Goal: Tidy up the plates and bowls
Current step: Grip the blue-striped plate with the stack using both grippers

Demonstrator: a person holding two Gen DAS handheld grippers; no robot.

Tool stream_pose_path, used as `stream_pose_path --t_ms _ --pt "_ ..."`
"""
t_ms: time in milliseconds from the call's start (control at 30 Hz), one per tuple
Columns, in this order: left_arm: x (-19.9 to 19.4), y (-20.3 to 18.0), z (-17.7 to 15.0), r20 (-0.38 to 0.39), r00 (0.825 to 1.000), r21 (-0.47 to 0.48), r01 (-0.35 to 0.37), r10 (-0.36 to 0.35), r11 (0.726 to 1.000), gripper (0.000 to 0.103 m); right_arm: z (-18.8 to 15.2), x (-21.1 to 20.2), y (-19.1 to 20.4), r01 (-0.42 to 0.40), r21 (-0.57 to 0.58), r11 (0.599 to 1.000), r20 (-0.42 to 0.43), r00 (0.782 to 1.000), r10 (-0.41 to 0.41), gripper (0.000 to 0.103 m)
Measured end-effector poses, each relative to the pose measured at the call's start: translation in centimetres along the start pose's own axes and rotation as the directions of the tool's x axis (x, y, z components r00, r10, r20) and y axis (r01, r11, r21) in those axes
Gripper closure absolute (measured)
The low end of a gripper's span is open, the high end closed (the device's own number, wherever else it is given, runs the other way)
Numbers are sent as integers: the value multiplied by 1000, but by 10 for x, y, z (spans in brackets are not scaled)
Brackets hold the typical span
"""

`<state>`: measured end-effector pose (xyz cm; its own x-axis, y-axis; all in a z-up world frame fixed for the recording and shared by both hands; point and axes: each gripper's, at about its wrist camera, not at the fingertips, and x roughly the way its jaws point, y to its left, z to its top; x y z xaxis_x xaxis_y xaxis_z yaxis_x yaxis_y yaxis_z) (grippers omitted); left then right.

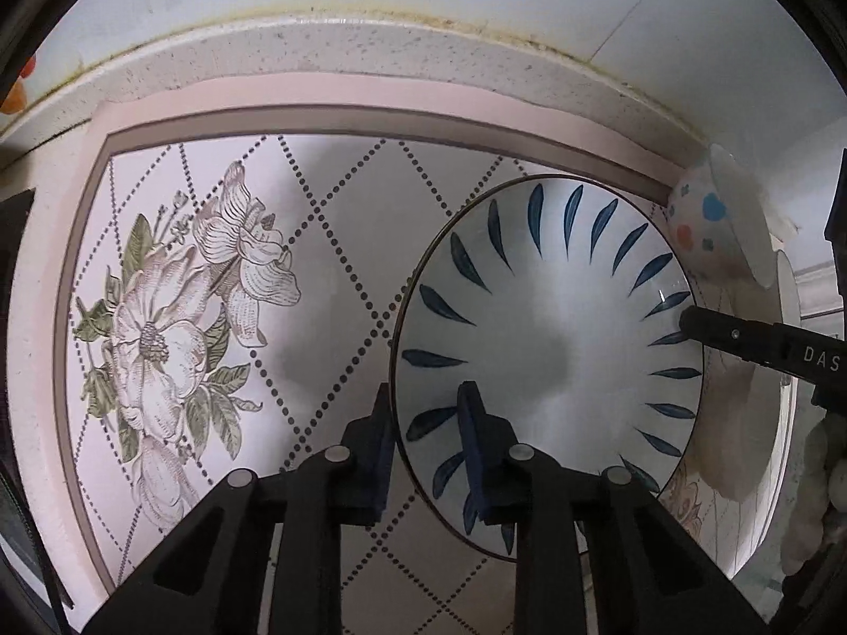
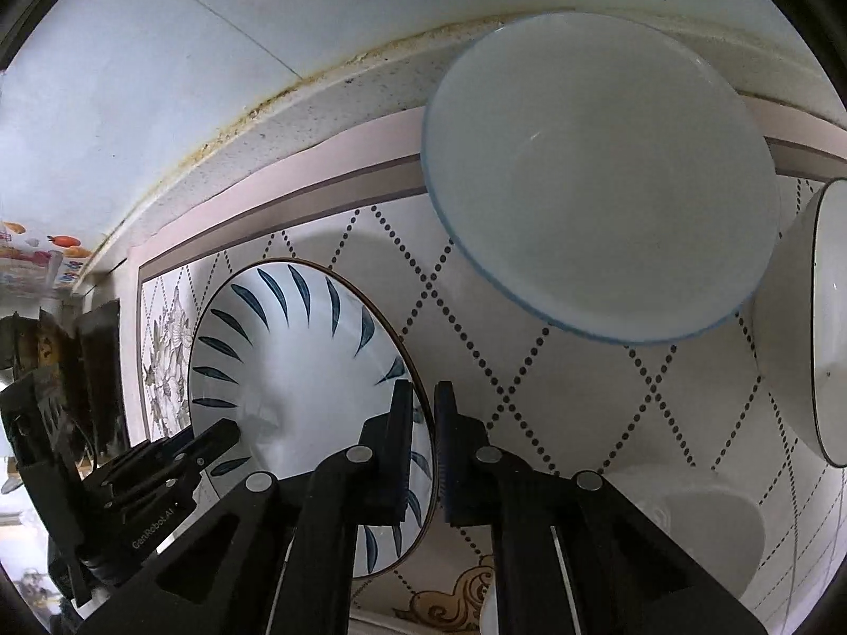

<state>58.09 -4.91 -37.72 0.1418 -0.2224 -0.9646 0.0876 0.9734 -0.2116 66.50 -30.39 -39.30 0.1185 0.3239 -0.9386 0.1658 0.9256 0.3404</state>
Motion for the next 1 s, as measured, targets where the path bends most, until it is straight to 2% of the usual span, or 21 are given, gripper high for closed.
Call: stream_pose_path --t_ms 300,567,767,1000 --pt "-50 -11 -20 25 1000 47 4 -6 999 83 -22 -46 8 -38 -34 999 7 999 39 94" --pt "-93 -30 -71 19 999 87 33 -35 996 83 -82 -98 6 -55 -62 997 13 998 56 94" --pt "-93 -58 -108 -19 999 129 44 -42 991 83 -146 -110 -13 -59 -51 997 -22 998 58 94" --pt "-67 -71 -145 -84 996 174 25 -11 984 83 -209 -86 -45 -92 28 995 -80 992 94 94"
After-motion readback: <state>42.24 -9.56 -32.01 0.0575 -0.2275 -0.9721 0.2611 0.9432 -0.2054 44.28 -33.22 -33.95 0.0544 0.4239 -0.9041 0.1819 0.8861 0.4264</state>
